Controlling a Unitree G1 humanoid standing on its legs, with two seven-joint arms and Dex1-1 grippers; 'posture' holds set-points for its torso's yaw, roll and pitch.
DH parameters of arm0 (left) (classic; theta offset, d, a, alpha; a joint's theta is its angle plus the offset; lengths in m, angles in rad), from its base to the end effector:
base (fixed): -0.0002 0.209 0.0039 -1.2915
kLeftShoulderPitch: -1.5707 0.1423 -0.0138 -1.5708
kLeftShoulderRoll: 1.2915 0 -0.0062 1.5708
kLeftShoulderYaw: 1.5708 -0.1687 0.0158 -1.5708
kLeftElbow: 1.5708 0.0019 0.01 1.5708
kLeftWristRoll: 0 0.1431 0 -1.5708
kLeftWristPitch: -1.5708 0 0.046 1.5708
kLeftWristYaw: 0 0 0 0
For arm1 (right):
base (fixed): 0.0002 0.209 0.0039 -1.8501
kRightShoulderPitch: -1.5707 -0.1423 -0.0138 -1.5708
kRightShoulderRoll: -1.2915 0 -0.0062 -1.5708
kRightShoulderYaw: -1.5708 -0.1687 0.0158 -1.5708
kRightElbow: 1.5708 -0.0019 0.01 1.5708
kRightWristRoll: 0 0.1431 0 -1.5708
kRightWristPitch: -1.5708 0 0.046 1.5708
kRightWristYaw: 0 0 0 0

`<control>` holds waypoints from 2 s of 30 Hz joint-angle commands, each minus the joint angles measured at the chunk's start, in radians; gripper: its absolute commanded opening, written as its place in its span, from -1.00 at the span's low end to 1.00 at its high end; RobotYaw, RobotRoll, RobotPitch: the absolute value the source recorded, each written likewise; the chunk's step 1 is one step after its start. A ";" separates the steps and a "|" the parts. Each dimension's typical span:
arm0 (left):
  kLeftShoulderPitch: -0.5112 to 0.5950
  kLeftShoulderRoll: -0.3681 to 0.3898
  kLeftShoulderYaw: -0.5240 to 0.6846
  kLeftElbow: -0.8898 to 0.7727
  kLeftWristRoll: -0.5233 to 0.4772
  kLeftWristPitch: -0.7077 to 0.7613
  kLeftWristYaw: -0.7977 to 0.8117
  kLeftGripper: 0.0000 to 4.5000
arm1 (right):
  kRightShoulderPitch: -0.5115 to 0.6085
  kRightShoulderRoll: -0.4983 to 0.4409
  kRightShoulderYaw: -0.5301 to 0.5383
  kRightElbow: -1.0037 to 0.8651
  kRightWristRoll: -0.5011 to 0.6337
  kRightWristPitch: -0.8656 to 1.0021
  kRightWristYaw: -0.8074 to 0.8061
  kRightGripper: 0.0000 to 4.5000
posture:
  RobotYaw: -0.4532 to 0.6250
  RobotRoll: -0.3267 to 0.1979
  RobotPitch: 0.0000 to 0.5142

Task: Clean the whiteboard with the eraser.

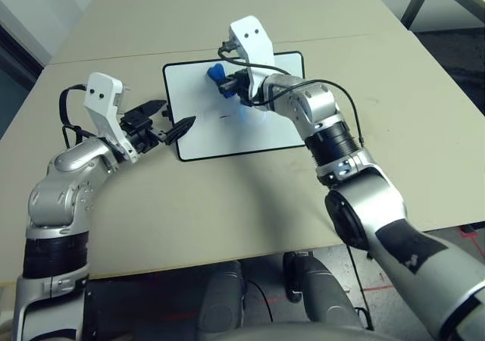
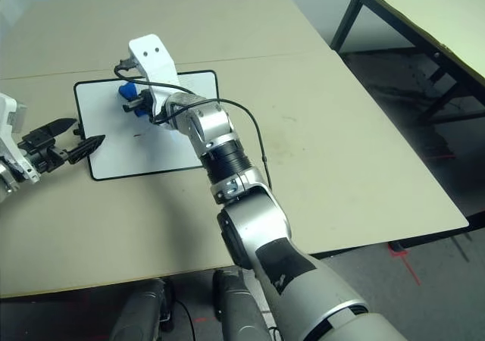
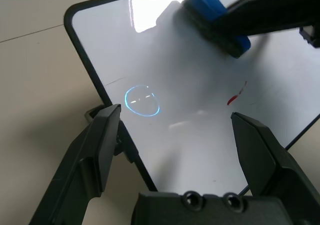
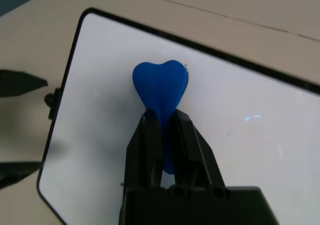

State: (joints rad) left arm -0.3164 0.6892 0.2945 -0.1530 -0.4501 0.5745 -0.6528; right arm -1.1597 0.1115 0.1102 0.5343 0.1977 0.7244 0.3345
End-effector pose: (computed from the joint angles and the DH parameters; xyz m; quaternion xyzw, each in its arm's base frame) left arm 0.2354 0.2750 0.2021 0.0873 0.0149 -0.2361 0.9677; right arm 0.3190 -0.0104 0.2358 -0.0266 0.0928 0.4079 0.9079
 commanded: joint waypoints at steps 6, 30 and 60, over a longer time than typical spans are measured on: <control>0.010 0.003 0.006 0.004 -0.011 0.007 0.000 1.00 | 0.177 -0.001 0.101 -0.180 -0.008 0.165 0.017 -0.93 | 0.27 0.25 -0.20; 0.003 0.002 -0.018 0.006 -0.019 0.013 -0.007 1.00 | 0.260 -0.104 0.131 -0.360 -0.015 0.353 0.022 -0.93 | 0.23 0.25 -0.14; 0.032 -0.018 -0.024 -0.031 -0.033 0.031 0.007 1.00 | 0.171 -0.016 0.065 -0.234 -0.014 0.244 -0.036 -0.94 | 0.24 0.25 -0.07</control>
State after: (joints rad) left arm -0.3029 0.6746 0.2745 -0.1605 -0.4762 0.5929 -0.6487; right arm -1.0077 0.0830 0.1724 0.2794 0.1971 0.9624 0.3228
